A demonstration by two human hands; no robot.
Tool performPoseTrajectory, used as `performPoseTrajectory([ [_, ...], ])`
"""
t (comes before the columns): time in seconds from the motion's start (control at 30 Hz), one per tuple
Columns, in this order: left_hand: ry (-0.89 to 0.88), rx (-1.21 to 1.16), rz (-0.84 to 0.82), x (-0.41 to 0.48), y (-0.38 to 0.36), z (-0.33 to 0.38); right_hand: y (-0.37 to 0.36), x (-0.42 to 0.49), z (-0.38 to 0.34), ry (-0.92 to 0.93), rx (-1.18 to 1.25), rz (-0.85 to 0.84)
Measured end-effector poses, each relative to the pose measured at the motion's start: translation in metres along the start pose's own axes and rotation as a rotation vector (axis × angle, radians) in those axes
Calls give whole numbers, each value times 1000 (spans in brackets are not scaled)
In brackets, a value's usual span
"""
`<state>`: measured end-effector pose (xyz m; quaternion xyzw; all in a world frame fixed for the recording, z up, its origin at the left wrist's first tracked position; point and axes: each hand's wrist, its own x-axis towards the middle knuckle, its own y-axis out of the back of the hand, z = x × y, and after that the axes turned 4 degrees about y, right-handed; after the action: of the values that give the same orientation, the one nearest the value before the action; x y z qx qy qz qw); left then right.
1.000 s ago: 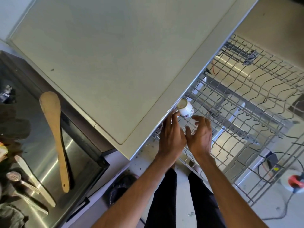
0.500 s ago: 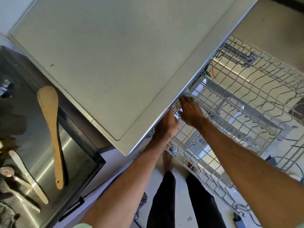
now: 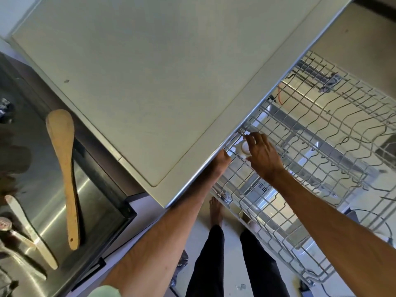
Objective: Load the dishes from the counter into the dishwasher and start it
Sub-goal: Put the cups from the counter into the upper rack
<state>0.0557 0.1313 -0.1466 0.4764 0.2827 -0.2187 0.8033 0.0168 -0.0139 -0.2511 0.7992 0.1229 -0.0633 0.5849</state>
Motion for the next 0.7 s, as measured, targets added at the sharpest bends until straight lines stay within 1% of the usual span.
performPoseTrajectory([
  [0.17,-14,20,4,2,-6,-10,1,-2,-9,-33,-5,-19],
  [0.23,-44,38,27,2,-9,-14,-1,-2,-10,-41,-35,-38],
  [0.37,-54,23,81,-4,-10,-15,-4,-3,-5,-39,-5,-33],
  [0.47,-64,28,80,-6,-12,-15,-6,-7,-4,-57,67,-2],
  [0.57,-131,74,161,-7,-16,-20,-8,-13,-5,-121,157,50],
  [0.7,-214,59,254,-14,-24,-28,-11,-23,-9,-206,304,146],
])
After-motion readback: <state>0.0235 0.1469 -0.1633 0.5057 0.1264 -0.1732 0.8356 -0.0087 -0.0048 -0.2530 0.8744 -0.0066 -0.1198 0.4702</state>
